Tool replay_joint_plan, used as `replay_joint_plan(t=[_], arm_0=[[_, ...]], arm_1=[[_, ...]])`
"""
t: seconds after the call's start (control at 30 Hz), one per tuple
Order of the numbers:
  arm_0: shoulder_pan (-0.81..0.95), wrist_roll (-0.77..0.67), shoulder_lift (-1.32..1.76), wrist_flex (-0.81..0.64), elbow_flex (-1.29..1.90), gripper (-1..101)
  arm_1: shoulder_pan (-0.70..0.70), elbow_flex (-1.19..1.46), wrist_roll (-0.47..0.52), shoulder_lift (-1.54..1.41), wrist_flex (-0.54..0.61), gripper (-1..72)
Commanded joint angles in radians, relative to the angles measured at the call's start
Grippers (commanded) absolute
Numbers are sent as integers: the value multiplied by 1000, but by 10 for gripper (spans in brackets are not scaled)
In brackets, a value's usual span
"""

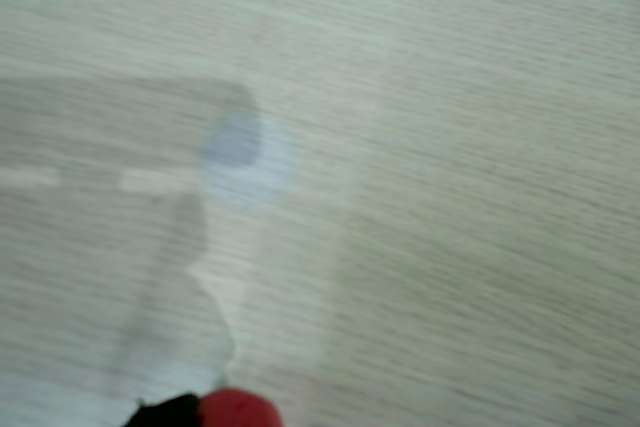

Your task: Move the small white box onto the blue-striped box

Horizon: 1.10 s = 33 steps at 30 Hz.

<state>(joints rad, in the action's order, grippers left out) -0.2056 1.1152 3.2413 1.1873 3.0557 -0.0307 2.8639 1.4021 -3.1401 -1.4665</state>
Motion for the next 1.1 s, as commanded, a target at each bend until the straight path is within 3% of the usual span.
replay_joint_plan(t=[0.0,0.13,0.33,0.43,0.8,1.07], arm_0=[[5,5,35,15,-17,0],[34,0,35,17,-17,0],[212,21,35,18,-17,0],[213,98,35,26,-17,1],[219,94,35,25,-17,0],[100,66,35,23,-17,0]], arm_1=[[-29,-11,38,-28,-15,2],[-38,-11,54,-28,-17,2],[-37,-11,55,-28,-17,2],[-37,-11,55,-28,-17,2],[-44,-11,61,-28,-18,2],[-51,-11,72,-28,-18,2]])
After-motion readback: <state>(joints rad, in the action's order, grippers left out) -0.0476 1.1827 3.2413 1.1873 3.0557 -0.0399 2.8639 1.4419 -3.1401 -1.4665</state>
